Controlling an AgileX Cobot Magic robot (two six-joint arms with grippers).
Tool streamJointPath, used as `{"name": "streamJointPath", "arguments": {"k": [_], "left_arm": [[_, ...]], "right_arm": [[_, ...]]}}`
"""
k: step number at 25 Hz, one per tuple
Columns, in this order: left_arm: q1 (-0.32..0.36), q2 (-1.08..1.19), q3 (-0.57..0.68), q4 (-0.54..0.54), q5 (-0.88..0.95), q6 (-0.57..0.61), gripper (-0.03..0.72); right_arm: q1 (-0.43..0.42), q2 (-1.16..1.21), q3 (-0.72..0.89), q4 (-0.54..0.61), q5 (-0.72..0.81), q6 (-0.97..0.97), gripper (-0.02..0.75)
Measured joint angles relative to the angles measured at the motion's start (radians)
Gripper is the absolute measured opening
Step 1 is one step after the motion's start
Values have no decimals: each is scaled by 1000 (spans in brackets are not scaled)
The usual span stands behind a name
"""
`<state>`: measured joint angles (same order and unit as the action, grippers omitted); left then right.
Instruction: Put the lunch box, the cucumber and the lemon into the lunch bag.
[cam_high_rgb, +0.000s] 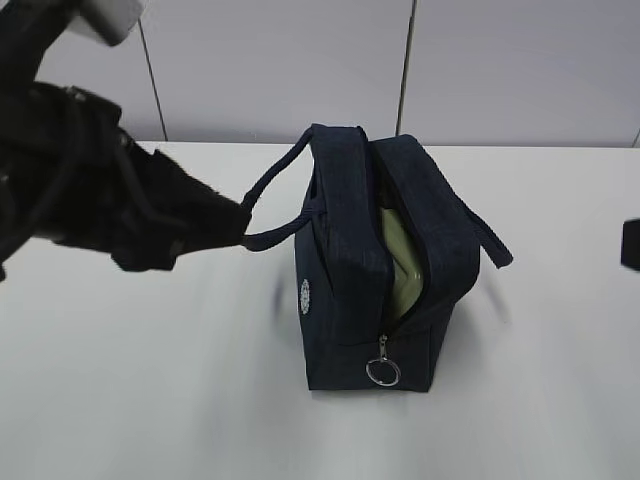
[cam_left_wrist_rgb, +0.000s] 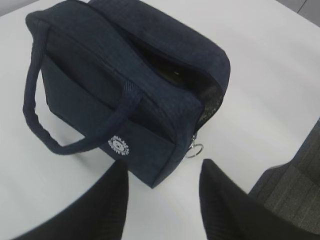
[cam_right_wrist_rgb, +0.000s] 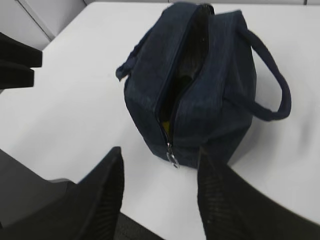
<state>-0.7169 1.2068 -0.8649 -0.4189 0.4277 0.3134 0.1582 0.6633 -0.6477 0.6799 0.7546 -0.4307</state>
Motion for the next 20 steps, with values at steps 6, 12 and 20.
{"name": "streamJointPath", "arguments": {"k": [6, 12, 20], "left_arm": [[0, -22, 74, -39, -8, 1, 321], [0, -35, 76, -65, -25, 1, 321], [0, -35, 76, -71, -25, 1, 321]], "right_arm": [[0, 0, 108, 9, 19, -45, 363], [0, 34, 160, 151, 71, -227, 386], [0, 74, 162, 267, 48, -267, 351]]}}
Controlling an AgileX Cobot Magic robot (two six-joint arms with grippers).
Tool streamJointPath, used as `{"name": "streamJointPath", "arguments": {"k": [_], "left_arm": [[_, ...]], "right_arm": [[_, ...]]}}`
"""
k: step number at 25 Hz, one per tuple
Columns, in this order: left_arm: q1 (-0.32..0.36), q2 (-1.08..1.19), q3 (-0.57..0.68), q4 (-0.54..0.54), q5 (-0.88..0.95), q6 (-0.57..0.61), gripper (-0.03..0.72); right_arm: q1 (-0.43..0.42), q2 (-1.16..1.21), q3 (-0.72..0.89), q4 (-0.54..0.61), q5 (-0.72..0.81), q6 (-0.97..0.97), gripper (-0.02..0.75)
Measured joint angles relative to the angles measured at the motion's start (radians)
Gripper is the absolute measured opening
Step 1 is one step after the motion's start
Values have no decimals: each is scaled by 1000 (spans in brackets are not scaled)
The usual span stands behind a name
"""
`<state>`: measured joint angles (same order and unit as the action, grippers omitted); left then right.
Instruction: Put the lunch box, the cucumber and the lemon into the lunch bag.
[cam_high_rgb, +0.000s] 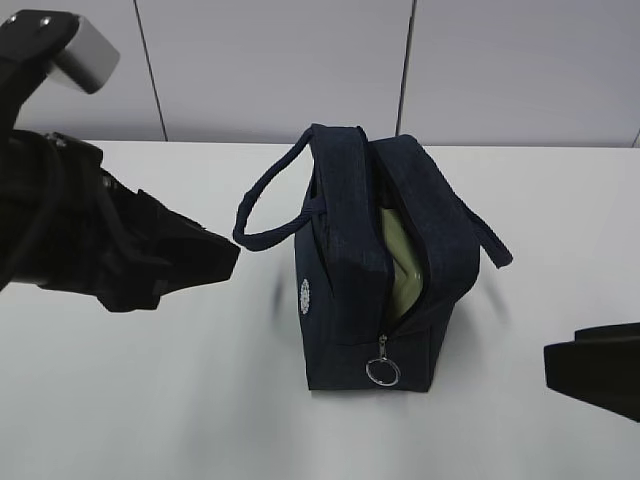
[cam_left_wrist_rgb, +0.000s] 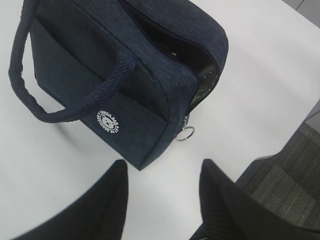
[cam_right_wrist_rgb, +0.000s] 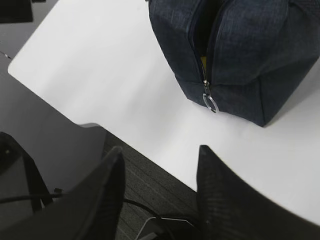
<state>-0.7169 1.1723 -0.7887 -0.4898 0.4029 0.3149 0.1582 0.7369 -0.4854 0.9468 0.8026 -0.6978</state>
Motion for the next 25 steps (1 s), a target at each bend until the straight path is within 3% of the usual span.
{"name": "streamJointPath", "arguments": {"k": [6, 10, 25], "left_arm": [[0, 0, 0, -4, 2, 0, 321], [0, 0, 0, -8, 2, 0, 321], [0, 0, 0, -11, 6, 0, 311]], "right_arm": [[0, 35, 0, 56, -4, -112, 351], [0, 122, 0, 103, 8, -207, 404], [0, 564, 0, 414, 39, -740, 433]]}}
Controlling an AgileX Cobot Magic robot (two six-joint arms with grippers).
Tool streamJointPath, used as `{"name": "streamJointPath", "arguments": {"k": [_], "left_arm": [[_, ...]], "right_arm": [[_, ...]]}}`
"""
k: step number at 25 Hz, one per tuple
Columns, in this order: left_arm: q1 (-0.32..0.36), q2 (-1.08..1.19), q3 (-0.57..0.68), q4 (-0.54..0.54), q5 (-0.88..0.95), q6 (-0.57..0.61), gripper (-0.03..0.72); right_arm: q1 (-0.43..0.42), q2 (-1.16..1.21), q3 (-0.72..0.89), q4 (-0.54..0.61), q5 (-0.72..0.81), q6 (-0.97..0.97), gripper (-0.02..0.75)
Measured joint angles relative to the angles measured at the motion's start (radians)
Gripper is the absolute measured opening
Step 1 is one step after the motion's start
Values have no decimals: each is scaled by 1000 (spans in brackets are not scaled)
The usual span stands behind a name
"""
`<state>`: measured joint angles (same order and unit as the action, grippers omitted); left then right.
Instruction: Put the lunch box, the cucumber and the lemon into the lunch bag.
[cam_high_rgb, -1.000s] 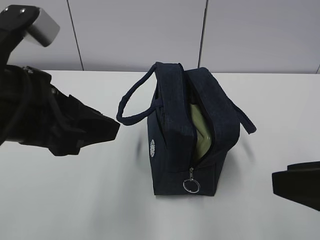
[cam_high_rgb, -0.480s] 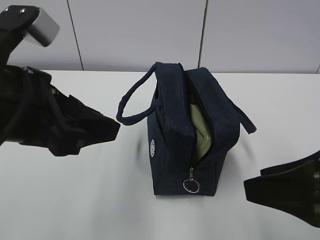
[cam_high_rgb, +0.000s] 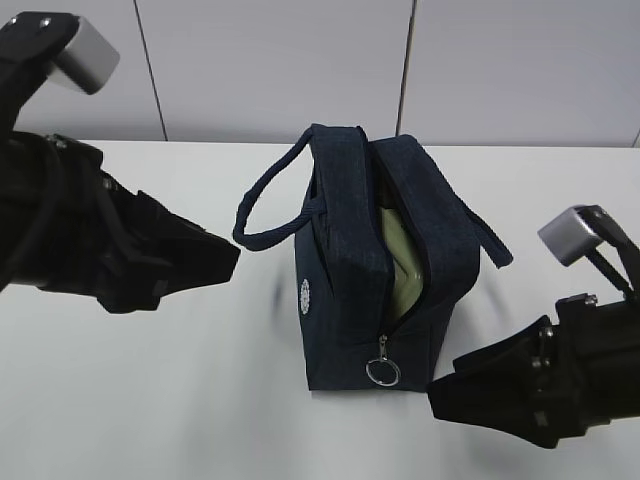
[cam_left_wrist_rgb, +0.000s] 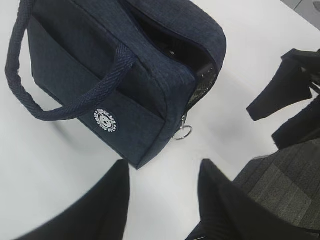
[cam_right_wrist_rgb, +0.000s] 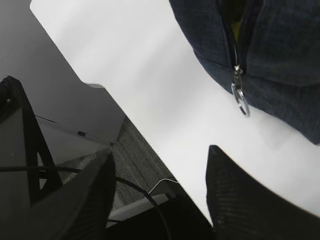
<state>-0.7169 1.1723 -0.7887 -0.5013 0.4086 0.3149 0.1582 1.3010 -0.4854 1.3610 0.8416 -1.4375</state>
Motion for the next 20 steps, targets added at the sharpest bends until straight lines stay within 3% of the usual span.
{"name": "streamJointPath", "arguments": {"k": [9, 20], "left_arm": [[0, 0, 0, -2, 0, 0, 296], [0, 0, 0, -2, 2, 0, 293]], "right_arm": [[0, 141, -2, 169, -12, -266, 433], [82, 288, -80, 214, -137, -354, 433]]}}
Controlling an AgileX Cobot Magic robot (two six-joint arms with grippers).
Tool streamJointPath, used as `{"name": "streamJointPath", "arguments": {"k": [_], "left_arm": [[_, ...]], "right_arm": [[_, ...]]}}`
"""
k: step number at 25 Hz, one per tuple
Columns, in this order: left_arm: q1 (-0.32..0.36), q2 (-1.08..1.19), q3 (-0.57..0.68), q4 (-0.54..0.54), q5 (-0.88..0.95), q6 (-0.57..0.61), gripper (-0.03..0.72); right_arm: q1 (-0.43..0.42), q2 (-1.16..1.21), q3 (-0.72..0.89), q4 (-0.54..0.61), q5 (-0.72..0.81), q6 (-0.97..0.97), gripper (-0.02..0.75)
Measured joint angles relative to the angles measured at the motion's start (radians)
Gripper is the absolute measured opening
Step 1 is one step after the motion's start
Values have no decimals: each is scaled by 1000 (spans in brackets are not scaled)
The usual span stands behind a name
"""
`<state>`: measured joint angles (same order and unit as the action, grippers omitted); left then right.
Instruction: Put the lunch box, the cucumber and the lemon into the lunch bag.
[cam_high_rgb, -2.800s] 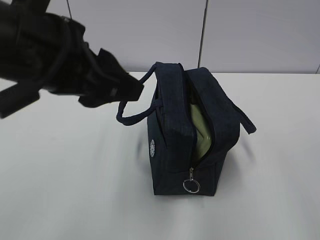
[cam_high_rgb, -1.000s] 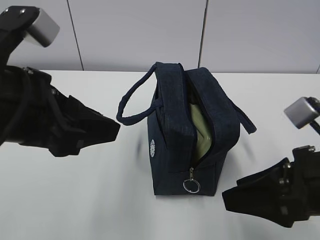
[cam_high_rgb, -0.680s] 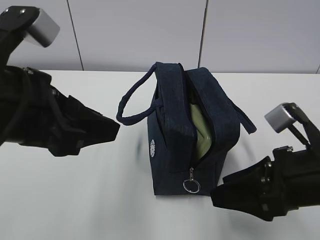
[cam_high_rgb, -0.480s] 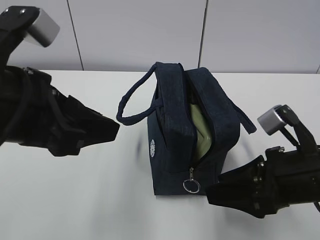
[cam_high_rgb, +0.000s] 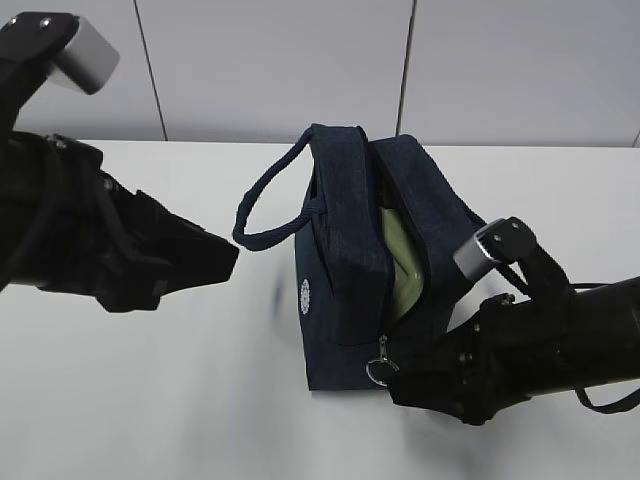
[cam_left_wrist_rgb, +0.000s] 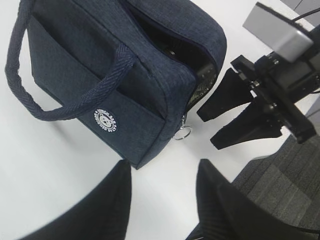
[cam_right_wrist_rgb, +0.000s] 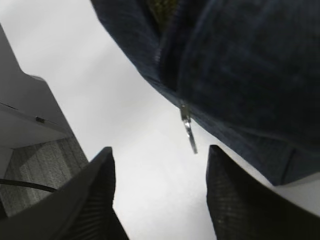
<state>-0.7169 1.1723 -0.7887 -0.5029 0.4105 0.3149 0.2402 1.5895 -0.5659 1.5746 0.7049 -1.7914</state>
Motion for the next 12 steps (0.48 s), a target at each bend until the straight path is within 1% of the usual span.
{"name": "streamJointPath", "arguments": {"k": [4, 12], "left_arm": [[0, 0, 0, 0, 0, 0, 293], [0, 0, 0, 0, -4, 0, 293]], "right_arm": [[4, 40, -7, 2, -49, -8, 433], [8, 97, -50, 32, -54, -12, 433]]}}
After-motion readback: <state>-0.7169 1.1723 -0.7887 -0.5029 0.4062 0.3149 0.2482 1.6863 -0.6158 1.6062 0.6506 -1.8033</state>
